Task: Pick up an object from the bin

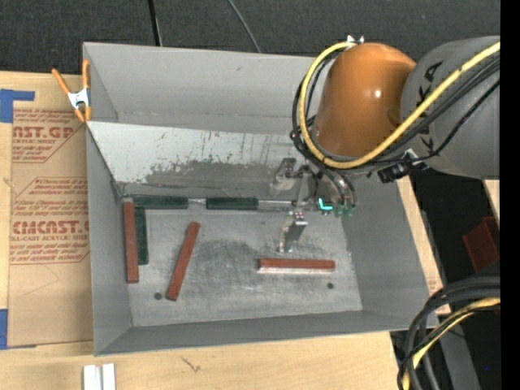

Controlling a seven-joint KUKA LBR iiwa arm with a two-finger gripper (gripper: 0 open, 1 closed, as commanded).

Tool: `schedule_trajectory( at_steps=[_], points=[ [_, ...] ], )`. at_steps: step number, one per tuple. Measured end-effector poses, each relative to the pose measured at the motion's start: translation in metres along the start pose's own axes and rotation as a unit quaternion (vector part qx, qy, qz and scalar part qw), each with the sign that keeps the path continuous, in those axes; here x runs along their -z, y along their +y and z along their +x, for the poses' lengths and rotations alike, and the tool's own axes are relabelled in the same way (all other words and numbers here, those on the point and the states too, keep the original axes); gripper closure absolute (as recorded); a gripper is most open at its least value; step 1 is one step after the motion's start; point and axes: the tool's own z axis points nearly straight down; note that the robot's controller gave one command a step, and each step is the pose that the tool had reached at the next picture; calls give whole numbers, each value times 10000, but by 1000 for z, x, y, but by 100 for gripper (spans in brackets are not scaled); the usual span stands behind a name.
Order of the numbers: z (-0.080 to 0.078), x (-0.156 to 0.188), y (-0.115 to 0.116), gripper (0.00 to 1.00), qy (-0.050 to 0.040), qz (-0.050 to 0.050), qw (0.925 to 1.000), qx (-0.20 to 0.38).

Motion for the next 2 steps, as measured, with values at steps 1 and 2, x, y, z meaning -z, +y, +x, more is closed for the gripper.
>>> schedule_trajectory(
  at_steps=[1,2],
  points=[
    [-2,4,0,0,-37,-3,10000,-5],
    [34,-36,-24,0,-61,-1,9993,367]
  ],
)
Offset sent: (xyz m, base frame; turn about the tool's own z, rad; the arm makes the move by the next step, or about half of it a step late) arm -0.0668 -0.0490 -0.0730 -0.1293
